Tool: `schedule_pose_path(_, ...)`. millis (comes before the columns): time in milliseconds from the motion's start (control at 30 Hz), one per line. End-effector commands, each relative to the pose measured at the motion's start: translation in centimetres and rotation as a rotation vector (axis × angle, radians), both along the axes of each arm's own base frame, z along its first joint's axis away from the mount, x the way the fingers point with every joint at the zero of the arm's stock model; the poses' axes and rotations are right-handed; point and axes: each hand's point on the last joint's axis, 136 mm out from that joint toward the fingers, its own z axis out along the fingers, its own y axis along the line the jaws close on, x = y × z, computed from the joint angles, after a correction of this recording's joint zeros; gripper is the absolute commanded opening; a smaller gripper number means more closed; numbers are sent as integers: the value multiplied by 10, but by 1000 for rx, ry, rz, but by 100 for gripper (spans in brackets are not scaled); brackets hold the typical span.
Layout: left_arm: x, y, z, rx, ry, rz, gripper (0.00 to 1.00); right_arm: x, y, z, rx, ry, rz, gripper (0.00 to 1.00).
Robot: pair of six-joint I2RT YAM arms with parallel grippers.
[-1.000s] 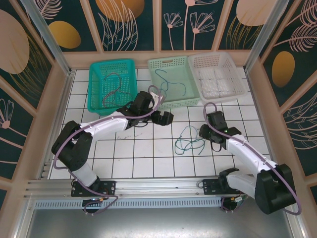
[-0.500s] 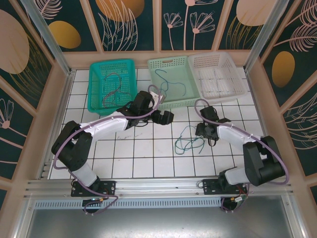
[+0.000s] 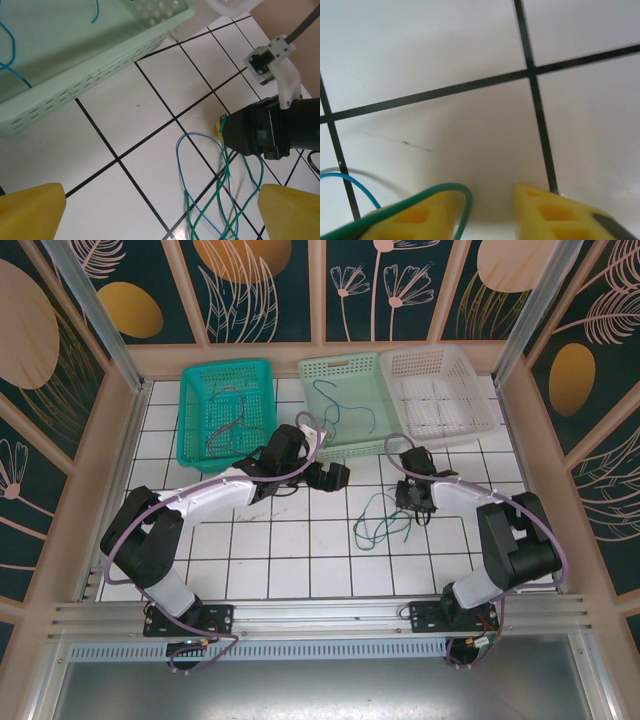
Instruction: Untangle the cables
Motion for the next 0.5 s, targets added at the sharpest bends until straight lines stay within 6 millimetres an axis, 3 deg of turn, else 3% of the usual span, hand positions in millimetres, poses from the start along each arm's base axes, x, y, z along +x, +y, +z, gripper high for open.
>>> schedule_pose_path(0,-1,-4,15,-40,-32,-2,99,14,9,2,54,-18,12,23)
schedule_pose_path(167,-2,-1,15,-36,-36,5,98,21,15,4,101,-45,17,0)
schedule_pose_path(333,-1,-1,14,-27,-40,1,98,24,18,25,112,-94,31,0)
schedule_pose_path(467,-1,-5,14,-22,-43,-24,98,29,23,63,115,-168,18,0)
